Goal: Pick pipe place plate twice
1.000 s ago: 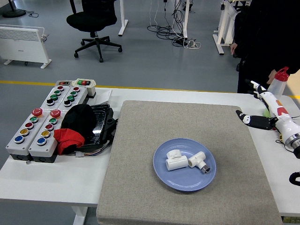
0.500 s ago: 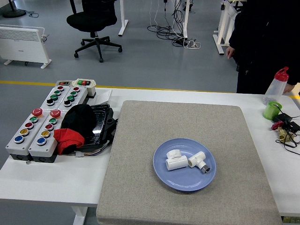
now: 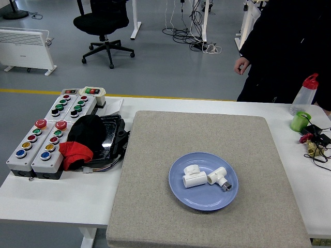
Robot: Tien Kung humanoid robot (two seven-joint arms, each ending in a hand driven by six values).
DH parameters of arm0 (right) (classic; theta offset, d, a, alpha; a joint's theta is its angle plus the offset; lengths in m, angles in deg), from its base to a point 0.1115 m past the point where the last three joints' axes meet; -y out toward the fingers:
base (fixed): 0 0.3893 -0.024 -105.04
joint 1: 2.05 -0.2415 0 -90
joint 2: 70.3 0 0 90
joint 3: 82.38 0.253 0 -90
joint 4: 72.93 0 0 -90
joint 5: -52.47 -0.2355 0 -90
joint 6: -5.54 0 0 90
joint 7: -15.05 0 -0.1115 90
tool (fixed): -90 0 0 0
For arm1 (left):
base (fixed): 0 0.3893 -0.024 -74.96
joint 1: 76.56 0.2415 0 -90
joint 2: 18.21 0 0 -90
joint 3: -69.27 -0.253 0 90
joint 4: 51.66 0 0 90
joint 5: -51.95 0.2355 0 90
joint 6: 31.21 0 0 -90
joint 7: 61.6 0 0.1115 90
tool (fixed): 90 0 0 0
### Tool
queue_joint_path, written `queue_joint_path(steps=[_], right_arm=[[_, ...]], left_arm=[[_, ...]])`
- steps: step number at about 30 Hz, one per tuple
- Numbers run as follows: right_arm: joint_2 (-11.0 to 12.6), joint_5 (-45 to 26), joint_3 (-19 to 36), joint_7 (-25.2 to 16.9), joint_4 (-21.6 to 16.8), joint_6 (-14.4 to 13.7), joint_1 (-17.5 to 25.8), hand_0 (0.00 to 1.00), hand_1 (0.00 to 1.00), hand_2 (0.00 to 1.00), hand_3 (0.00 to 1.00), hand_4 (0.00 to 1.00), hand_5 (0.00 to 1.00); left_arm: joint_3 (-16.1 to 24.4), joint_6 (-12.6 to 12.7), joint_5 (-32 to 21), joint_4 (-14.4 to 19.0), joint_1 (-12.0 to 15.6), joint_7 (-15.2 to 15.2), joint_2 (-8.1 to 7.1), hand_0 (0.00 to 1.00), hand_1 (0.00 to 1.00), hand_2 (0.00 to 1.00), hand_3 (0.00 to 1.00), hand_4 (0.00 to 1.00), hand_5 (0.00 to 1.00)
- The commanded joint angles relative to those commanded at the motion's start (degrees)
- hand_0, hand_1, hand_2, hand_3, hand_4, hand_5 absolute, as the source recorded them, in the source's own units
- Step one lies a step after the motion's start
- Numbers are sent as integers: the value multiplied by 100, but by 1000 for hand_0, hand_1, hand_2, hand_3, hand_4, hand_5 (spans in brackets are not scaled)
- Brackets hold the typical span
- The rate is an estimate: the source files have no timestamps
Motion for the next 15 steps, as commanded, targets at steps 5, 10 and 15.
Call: queue_joint_path(steps=[5, 10, 15], right_arm=[[-62, 15, 78, 9, 3, 195, 131, 821, 774, 806, 792, 568, 616], [-95, 31, 69, -29, 11, 278, 225, 822, 773, 807, 791, 569, 620], [-119, 12, 64, -55, 11, 321, 288, 822, 773, 808, 789, 571, 640]], left_arm=[[27, -5, 56, 1, 10, 10, 1, 741, 785, 750, 716, 481, 998], [57, -10, 122, 2, 23, 22, 5, 740, 785, 750, 716, 481, 998], [87, -20, 197, 5, 43, 39, 6, 740, 785, 750, 716, 481, 998]])
